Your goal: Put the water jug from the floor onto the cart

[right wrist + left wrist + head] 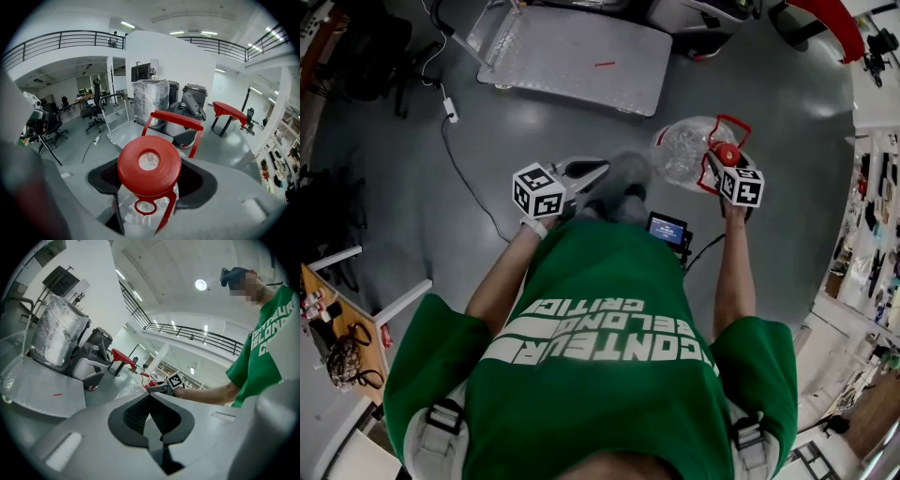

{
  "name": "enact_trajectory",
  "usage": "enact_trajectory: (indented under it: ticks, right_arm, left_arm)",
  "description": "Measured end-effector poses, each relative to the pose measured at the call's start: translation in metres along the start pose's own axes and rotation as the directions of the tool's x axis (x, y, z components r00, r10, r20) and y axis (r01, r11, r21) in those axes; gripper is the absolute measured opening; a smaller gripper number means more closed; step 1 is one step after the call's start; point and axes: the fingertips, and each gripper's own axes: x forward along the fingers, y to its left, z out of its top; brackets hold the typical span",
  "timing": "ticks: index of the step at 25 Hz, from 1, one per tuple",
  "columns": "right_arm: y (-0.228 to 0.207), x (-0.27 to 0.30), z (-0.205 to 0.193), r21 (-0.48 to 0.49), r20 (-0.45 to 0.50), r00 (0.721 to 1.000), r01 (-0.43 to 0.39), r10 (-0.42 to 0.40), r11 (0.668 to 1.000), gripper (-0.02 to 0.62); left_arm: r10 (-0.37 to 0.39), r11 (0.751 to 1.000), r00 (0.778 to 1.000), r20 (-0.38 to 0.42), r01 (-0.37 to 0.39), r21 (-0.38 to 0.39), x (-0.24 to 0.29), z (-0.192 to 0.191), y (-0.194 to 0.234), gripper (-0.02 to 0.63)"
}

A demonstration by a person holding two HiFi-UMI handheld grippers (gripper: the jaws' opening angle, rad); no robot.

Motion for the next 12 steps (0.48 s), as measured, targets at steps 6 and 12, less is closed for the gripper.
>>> enact_trajectory:
  ticks: [6,12]
  right_arm:
    - [0.004,0.028,0.013,-0.014,-0.014,1.000,-0.028,0.028,1.000,0.304]
    - [0.009,0.060,0.029,-0.034,-0.033,0.998,-0.059,0.058,0.998,0.302]
  left_arm:
    - [0.046,0.999,0.999,0.013,-0.046,-0.021,-0.010,0.000,0.019,0.009]
    - [0.088,0.996,0.995,0.044,-0.086,-0.035,-0.011,0.020,0.047,0.009]
